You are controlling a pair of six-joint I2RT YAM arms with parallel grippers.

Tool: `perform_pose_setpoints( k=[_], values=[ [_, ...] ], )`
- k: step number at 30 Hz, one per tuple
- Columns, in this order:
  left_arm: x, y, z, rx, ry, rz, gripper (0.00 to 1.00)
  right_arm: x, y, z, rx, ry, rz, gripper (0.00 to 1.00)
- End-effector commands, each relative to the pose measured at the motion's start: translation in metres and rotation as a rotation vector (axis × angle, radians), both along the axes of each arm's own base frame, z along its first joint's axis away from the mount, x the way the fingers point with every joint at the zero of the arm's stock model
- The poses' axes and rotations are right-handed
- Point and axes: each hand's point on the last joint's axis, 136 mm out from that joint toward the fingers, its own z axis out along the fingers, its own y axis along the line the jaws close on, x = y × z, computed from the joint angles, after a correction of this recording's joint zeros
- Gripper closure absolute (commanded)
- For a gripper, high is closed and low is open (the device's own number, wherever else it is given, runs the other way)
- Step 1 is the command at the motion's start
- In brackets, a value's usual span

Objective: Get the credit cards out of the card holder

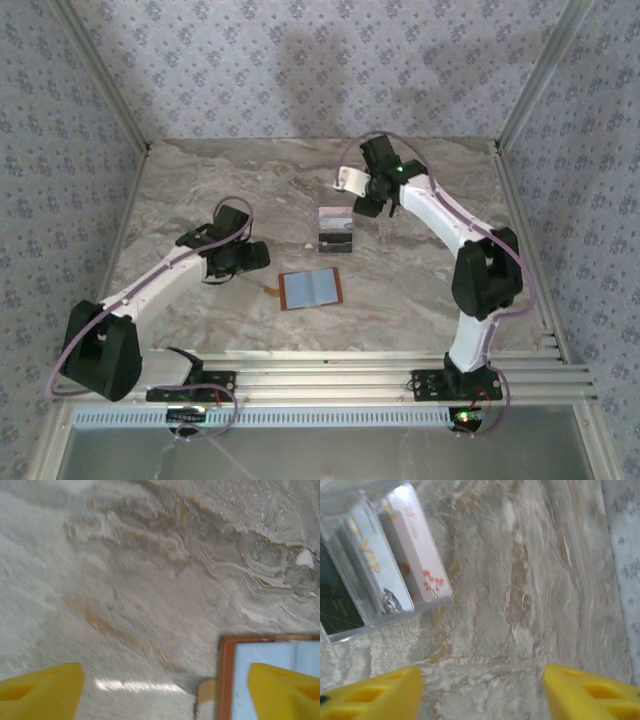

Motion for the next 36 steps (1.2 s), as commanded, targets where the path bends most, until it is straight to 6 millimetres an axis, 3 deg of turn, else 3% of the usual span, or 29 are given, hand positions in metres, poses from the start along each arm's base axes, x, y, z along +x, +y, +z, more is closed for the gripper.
perform_pose_setpoints(
  k=[1, 2, 6, 12, 17, 26, 30, 34, 36],
  values=[
    [0.023, 0.018, 0.008, 0.109, -0.064, 0.013, 0.05, 0.003, -0.029, 0.01, 0.113, -0.07, -0.196, 0.11],
    [0.028, 0.024, 0.008, 0.135, -0.069, 0.025, 0.01, -0.001, -0.04, 0.005, 0.133, -0.07, -0.247, 0.0],
    [0.047, 0.052, 0.013, 0.266, -0.116, 0.069, 0.0, -0.018, -0.079, -0.019, 0.194, -0.059, -0.439, 0.0],
    [0.072, 0.107, 0.036, 0.556, -0.255, 0.166, 0.0, -0.036, -0.132, -0.045, 0.408, -0.122, -0.73, 0.0],
    [0.085, 0.139, 0.02, 0.53, -0.329, 0.205, 0.0, -0.043, -0.159, -0.069, 0.569, -0.22, -0.842, 0.0],
    [0.105, 0.157, 0.006, 0.31, -0.628, 0.159, 0.0, -0.038, -0.182, -0.072, 0.696, -0.372, -0.875, 0.0],
    [0.108, 0.151, 0.007, 0.277, -0.696, 0.093, 0.0, -0.044, -0.192, -0.08, 0.808, -0.373, -0.873, 0.0],
    [0.11, 0.149, -0.005, 0.237, -0.747, 0.075, 0.0, -0.046, -0.195, -0.085, 0.812, -0.384, -0.886, 0.0],
    [0.113, 0.137, -0.012, 0.233, -0.731, 0.005, 0.01, -0.044, -0.201, -0.085, 0.803, -0.398, -0.922, 0.0]
  ],
)
